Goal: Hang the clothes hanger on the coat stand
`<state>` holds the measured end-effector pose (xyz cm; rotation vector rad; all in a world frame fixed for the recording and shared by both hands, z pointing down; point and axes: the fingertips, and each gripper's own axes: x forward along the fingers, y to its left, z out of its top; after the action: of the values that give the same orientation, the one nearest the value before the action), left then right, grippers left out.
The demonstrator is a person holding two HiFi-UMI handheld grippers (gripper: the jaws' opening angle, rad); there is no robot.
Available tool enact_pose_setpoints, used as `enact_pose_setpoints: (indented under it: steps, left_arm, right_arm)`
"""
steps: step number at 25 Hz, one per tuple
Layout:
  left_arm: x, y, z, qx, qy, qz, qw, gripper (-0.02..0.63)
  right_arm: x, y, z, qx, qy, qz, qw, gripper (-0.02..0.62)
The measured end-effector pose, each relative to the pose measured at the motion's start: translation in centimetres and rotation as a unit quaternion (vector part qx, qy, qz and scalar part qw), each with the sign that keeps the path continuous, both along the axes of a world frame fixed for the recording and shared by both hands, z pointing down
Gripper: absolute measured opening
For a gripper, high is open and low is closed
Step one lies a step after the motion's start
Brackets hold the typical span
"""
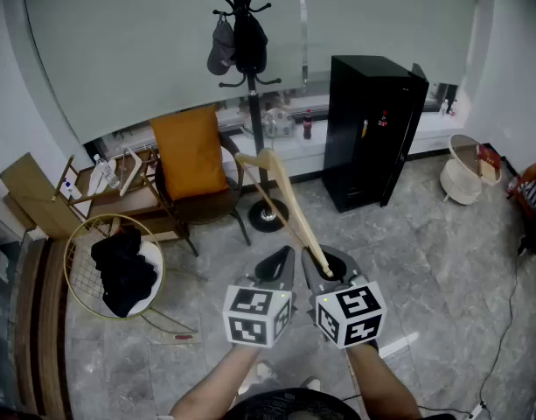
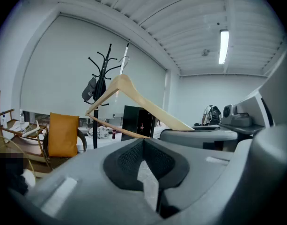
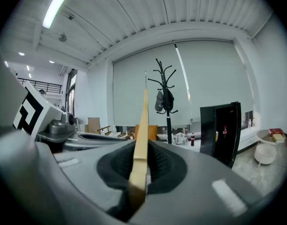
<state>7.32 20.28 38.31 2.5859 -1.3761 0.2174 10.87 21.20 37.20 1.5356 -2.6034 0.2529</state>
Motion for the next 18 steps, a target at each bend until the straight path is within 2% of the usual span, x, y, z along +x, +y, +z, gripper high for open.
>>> enact_pose_setpoints:
  steps: [8,18]
  left_arm:
    - [-0.7,-0.3,0.1,0.001,-0.002,0.004,1.0,0.005]
    - [-2.9,-1.5,-0.2,0.008,0.0,0.01,0.9999,0.005]
  right_arm:
    - [-0.5,-0.2,-0.4,0.012,-0.025,0.006,1.0,0.035]
    - [-2.9,-1.3,-0.3,0.013,-0.023,0.008,1.0,0.035]
